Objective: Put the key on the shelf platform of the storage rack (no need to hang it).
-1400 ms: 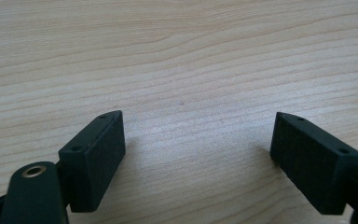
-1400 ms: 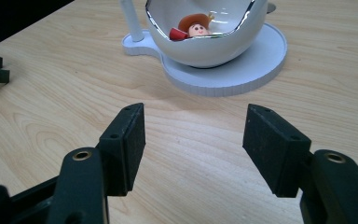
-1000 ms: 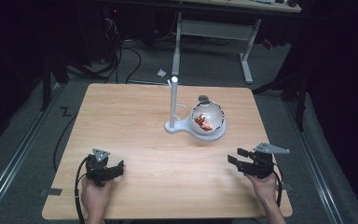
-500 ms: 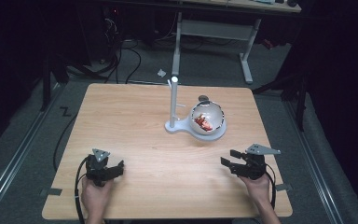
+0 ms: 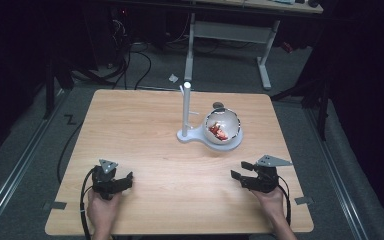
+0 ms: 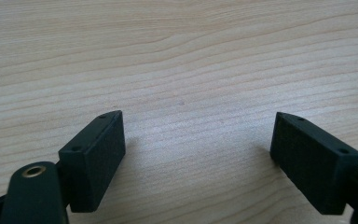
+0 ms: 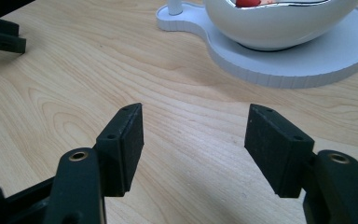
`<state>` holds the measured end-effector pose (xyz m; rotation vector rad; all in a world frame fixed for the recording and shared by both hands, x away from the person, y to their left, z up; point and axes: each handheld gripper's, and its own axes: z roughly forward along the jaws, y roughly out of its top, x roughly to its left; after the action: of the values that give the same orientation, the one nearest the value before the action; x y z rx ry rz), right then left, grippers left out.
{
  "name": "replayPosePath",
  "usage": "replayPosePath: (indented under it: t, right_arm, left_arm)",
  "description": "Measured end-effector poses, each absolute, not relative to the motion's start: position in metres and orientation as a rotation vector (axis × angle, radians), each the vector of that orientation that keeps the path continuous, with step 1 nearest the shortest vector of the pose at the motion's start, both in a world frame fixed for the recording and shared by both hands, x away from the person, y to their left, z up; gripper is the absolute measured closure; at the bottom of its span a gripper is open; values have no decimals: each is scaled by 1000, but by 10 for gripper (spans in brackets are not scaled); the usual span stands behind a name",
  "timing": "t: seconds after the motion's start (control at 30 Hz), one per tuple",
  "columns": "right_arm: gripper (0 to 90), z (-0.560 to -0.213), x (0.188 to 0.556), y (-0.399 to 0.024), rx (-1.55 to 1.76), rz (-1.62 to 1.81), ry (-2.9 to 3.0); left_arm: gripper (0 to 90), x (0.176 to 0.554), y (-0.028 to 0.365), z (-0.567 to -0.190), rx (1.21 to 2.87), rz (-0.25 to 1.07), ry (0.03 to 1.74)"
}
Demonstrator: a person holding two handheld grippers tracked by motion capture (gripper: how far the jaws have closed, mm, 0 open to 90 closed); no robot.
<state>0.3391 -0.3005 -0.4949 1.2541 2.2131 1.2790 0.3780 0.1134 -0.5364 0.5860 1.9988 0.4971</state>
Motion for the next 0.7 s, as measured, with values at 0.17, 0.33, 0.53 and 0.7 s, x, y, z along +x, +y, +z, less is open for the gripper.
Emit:
replayPosePath:
  t: [0.17, 0.33, 0.53, 0.7]
  right_arm:
    - [385, -497, 341, -297, 1252, 1260, 2235]
    - [399, -499, 344, -294, 1262, 1242, 2253]
    - [411, -503, 347, -292, 1272, 1215, 2261]
    - [425, -507, 351, -290, 1281, 1186, 2268]
  left_arm:
    - [182, 378, 113, -536, 587, 497, 1998]
    - [182, 378, 113, -536, 586, 496, 1999]
    - [182, 378, 113, -536, 587, 497, 1998]
    - [182, 378, 113, -536, 587, 497, 1998]
